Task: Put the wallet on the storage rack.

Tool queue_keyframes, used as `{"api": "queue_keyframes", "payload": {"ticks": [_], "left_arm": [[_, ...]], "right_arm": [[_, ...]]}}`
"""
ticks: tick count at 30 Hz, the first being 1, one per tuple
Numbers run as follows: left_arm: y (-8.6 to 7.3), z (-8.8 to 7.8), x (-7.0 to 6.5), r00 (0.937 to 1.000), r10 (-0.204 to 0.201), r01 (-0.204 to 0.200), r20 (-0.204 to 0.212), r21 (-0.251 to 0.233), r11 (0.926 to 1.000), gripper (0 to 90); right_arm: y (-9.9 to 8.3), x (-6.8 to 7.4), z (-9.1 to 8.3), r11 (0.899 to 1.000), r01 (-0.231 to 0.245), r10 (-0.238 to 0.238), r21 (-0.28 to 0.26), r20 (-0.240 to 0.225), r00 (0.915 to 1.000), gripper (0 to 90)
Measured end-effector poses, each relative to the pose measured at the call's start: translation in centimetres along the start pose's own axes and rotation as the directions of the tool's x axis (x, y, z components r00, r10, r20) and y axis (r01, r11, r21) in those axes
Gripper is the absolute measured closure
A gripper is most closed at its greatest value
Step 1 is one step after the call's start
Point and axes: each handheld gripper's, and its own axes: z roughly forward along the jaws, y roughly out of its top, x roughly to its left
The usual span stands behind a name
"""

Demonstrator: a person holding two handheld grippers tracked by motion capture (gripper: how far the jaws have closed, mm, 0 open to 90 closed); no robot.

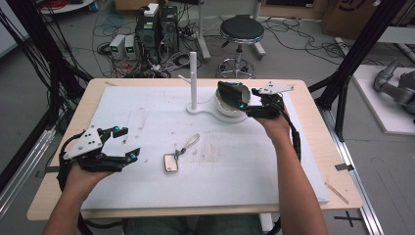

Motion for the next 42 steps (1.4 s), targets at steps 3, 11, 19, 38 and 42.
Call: {"api": "queue_keyframes", "payload": {"ticks": [3, 11, 19, 38, 42], "left_arm": [[-0.1, 0.1, 0.1, 1.0000, -0.002, 0.002, -0.008, 0.014, 0.9999, 22.5], [-0.5, 0.5, 0.4, 0.9998, -0.016, 0.017, -0.015, 0.056, 0.9983, 22.6], [-1.1, 0.4, 0.8, 0.9993, -0.027, 0.029, -0.024, 0.069, 0.9972, 22.6], [-2.3, 0.4, 1.2, 0.9982, -0.052, 0.054, -0.030, 0.060, 0.9967, 22.5], [-2.3, 0.7, 1.3, 0.9984, -0.050, 0.052, -0.027, 0.064, 0.9966, 22.5]], "right_arm": [[-0.4, 0.7, -2.2, 0.997, 0.002, 0.001, -0.072, 0.036, 0.9994, 26.7], [-2.1, 2.0, -6.0, 0.996, -0.003, 0.006, -0.091, 0.038, 0.9993, 24.9], [-4.7, 3.6, -8.0, 0.994, -0.039, 0.043, -0.100, 0.037, 0.9984, 21.1], [-8.9, 4.9, -9.6, 0.991, -0.089, 0.094, -0.095, 0.057, 0.9939, 20.3], [-8.7, 5.1, -9.8, 0.991, -0.088, 0.094, -0.101, 0.056, 0.9940, 20.3]]}}
